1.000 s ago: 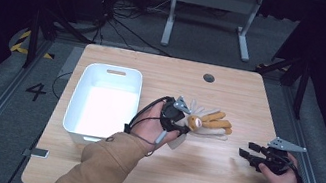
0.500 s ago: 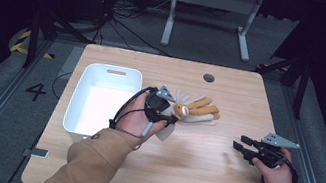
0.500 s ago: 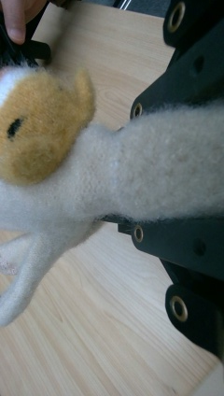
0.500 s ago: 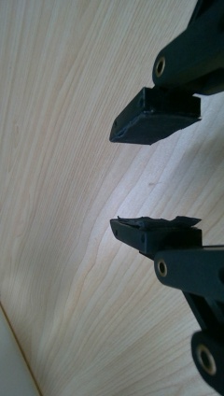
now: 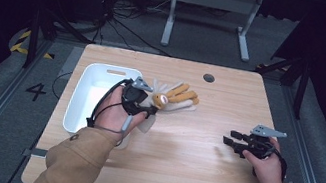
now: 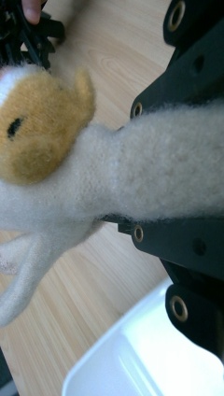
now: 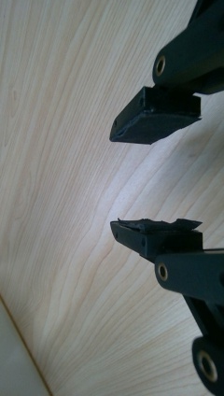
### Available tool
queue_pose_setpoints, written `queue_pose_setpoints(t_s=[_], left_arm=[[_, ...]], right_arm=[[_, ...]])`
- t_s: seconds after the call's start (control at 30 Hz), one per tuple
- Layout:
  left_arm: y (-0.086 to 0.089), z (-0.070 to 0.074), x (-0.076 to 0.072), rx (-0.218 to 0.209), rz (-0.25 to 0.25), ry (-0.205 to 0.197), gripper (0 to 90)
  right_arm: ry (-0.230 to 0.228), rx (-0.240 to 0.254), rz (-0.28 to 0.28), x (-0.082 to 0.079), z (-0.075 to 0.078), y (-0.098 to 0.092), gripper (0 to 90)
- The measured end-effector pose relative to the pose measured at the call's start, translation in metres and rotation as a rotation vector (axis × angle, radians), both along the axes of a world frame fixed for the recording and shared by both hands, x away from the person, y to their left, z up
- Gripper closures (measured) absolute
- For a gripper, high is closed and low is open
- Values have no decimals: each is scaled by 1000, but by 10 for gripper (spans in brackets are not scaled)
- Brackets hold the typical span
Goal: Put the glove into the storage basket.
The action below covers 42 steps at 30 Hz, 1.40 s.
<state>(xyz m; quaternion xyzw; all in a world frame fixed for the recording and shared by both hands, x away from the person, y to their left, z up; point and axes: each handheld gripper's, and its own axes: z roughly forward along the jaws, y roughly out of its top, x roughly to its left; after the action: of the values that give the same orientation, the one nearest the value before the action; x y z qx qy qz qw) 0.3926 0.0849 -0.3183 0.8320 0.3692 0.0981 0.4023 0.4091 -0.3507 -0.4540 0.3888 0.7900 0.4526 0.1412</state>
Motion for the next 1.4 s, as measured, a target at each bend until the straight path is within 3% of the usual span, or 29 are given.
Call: queue_pose_setpoints(t_s=[0.03,0.37,0.63,0.83,0.93,1.13,1.23,1.4], left_arm=[[8,1,0,-4,26,0,745],[45,3,4,-30,163,31,745],[62,2,9,-24,232,43,745],[75,-1,13,-19,340,92,745],[79,-2,14,-17,362,90,745],[89,-12,19,-15,427,117,744],[92,-22,23,-8,466,153,744],[96,-31,29,-3,501,162,744]], right_arm=[[11,20,7,2,0,2,497],[15,28,19,5,-1,7,479],[19,28,16,3,-3,5,476],[36,35,22,3,-4,5,467],[36,29,27,2,-5,6,466],[35,36,23,1,-4,3,463],[37,38,19,-1,-5,2,461],[40,39,15,-2,-5,0,458]])
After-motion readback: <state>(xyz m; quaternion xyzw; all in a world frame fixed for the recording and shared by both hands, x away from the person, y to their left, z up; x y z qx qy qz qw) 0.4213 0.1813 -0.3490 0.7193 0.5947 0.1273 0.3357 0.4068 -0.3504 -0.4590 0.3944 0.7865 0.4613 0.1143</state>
